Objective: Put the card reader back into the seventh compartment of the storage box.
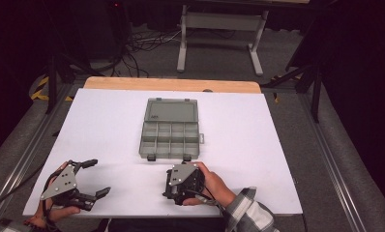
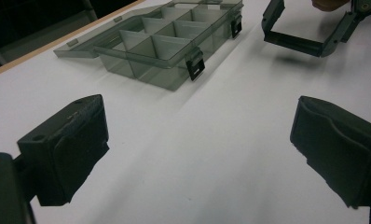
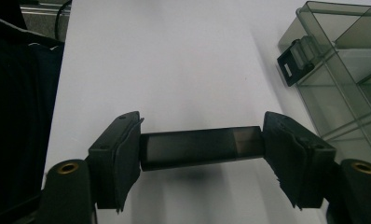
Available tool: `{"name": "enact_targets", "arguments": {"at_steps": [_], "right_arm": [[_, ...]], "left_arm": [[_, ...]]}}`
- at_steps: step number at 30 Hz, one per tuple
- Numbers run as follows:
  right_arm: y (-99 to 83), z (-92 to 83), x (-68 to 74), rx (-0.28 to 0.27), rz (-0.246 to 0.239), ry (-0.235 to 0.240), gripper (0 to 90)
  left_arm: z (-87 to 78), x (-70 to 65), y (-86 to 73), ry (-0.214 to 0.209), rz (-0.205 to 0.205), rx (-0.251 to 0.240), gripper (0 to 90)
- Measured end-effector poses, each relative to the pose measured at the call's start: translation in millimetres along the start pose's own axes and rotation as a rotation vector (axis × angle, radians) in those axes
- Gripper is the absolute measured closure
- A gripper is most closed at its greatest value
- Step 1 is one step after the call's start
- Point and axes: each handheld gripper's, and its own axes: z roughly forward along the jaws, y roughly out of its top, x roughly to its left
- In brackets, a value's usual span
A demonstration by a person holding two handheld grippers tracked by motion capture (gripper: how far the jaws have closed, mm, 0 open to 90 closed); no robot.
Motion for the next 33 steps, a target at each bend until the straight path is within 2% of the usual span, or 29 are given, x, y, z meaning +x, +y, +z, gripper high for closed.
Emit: {"name": "enact_targets", "arguments": {"at_steps": [15, 27, 33], "right_arm": [[0.6, -12.5, 0.7, -0.036, 0.003, -0.032, 30.7], [1.1, -31.9, -3.7, -0.079, 0.019, -0.094, 30.7], [0.5, -45.5, -7.2, -0.104, 0.027, -0.142, 30.8]], "left_arm": [[-0.8, 0.9, 0.3, 0.002, -0.003, -0.002, 5.0], [-1.4, 1.1, 0.7, 0.0, 0.0, -0.006, 5.1], [-0.8, 0.8, 0.6, -0.003, 0.007, -0.001, 4.8]]}}
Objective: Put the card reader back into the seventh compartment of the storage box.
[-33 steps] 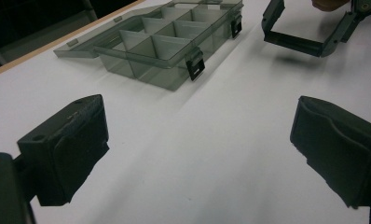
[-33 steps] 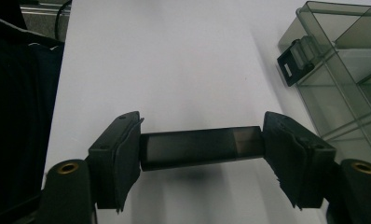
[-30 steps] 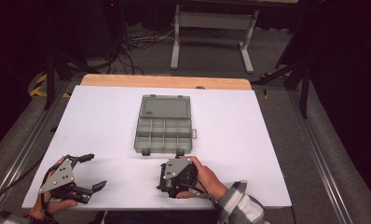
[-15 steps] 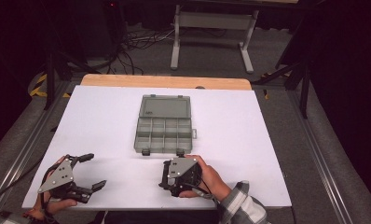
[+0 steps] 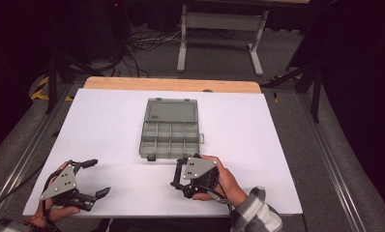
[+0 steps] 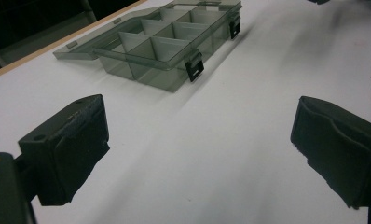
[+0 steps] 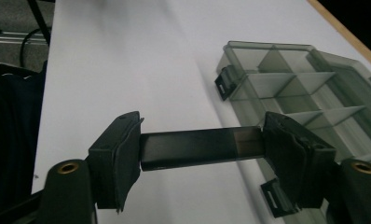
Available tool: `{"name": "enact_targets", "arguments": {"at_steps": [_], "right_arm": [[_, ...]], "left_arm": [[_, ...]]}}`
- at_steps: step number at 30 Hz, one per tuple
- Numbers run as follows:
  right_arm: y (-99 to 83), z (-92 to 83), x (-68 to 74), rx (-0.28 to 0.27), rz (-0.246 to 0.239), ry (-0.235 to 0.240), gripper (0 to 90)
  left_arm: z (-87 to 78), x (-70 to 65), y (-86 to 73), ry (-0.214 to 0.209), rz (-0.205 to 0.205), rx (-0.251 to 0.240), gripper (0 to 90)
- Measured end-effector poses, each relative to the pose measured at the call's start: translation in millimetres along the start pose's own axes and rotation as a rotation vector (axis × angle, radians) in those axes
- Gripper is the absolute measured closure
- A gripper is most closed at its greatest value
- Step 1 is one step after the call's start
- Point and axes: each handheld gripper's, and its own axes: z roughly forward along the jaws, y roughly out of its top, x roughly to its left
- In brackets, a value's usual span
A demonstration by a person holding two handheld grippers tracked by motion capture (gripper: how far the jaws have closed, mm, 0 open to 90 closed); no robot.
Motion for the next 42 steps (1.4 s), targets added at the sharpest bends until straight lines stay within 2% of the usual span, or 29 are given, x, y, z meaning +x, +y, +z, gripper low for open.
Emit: {"name": "enact_targets", "arguments": {"at_steps": [7, 11, 22, 30, 42], "right_arm": [[2.2, -10.8, -10.0, -0.026, 0.007, -0.058, 30.7], [6.3, -11.4, -15.7, -0.041, 0.016, -0.071, 30.7], [15.6, 4.5, -38.1, -0.034, 0.024, -0.131, 30.7], [15.0, 19.0, -53.6, -0.028, 0.072, -0.152, 30.7], [14.2, 30.7, -61.0, -0.019, 0.109, -0.167, 30.7]], "left_arm": [[-0.8, 1.4, -0.5, 0.003, -0.002, 0.0, 5.0], [0.1, 0.7, -0.3, 0.003, 0.001, 0.003, 5.4], [1.9, 0.0, -0.8, -0.006, -0.004, 0.006, 5.7], [2.9, 0.1, -1.3, -0.004, -0.004, 0.012, 5.7], [4.1, -0.4, -1.5, -0.009, -0.003, 0.014, 6.0]]}}
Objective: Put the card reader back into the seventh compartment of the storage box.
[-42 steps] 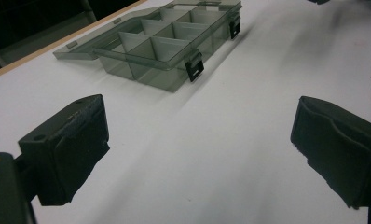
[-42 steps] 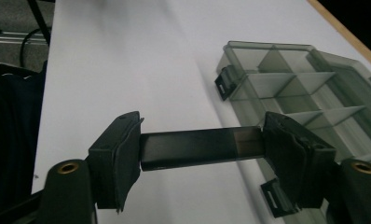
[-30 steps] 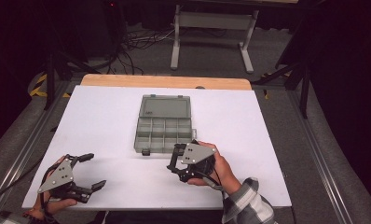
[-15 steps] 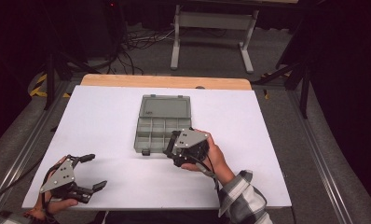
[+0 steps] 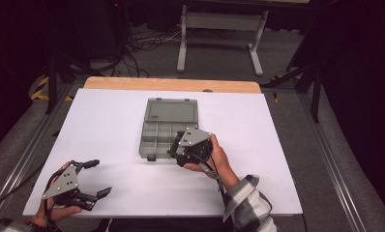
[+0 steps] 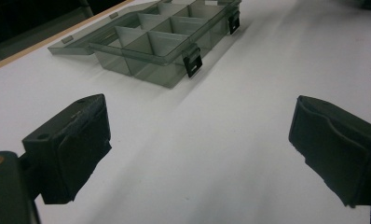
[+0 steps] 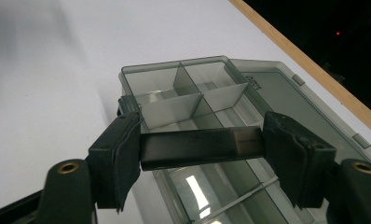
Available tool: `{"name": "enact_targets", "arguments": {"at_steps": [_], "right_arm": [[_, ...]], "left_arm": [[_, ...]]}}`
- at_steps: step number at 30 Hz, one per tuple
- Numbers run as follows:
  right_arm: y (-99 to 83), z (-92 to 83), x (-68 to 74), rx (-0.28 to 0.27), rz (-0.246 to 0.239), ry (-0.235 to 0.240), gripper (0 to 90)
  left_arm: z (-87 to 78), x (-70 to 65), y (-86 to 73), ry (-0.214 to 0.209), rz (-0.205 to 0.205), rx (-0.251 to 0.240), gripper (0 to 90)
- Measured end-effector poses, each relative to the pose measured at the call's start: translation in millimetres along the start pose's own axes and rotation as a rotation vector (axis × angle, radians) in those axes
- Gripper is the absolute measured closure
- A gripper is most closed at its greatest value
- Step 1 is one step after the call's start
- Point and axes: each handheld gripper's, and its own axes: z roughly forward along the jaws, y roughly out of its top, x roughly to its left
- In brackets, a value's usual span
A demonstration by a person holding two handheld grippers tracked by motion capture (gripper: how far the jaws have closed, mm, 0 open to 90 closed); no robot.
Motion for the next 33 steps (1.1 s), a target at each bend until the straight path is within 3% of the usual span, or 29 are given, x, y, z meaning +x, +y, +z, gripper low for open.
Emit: {"name": "enact_targets", "arguments": {"at_steps": [23, 33], "right_arm": [[-10.0, 17.2, -10.8, 0.053, 0.094, -0.044, 30.7], [-14.1, 25.1, -8.3, 0.081, 0.097, -0.04, 30.6]], "left_arm": [[-1.5, 0.3, -0.3, -0.003, 0.003, 0.0, 6.1], [-2.1, -0.1, -0.1, -0.006, 0.007, 0.002, 6.2]]}}
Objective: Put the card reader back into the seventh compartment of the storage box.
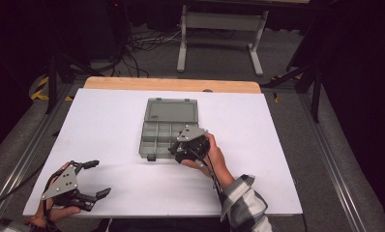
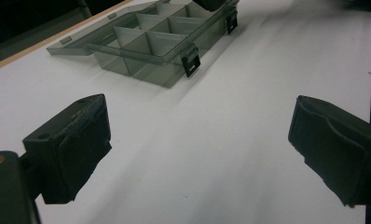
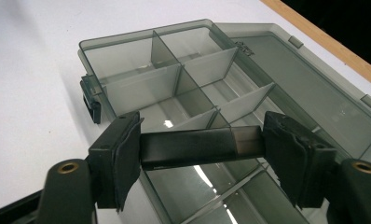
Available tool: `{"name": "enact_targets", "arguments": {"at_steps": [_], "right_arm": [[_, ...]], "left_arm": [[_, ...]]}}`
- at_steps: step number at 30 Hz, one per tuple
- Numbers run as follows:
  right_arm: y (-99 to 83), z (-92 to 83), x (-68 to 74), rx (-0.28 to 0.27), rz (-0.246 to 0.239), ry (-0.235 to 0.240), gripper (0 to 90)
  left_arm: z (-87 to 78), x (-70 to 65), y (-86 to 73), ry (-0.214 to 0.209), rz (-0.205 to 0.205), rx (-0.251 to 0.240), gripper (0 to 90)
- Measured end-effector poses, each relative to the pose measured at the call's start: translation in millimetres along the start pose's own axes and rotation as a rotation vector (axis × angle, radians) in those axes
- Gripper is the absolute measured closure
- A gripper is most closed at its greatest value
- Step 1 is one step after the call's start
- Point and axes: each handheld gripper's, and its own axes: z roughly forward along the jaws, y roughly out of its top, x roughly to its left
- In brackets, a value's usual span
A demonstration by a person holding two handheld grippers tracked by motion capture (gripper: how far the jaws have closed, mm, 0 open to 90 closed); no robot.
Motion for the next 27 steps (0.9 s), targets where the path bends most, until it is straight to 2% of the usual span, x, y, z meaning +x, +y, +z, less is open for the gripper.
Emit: {"name": "enact_targets", "arguments": {"at_steps": [15, 20, 27], "right_arm": [[-0.9, 1.6, 0.7, 0.007, 0.009, 0.003, 30.4], [-1.0, 0.2, 0.7, -0.003, 0.021, 0.006, 31.6], [0.4, -1.6, 1.9, -0.016, 0.01, 0.008, 32.1]], "left_arm": [[-0.2, 0.6, -0.2, 0.011, -0.006, 0.002, 6.1], [0.0, -0.7, 0.3, 0.01, -0.002, 0.007, 6.1], [0.7, 0.8, -0.4, 0.015, -0.005, 0.012, 6.4]]}}
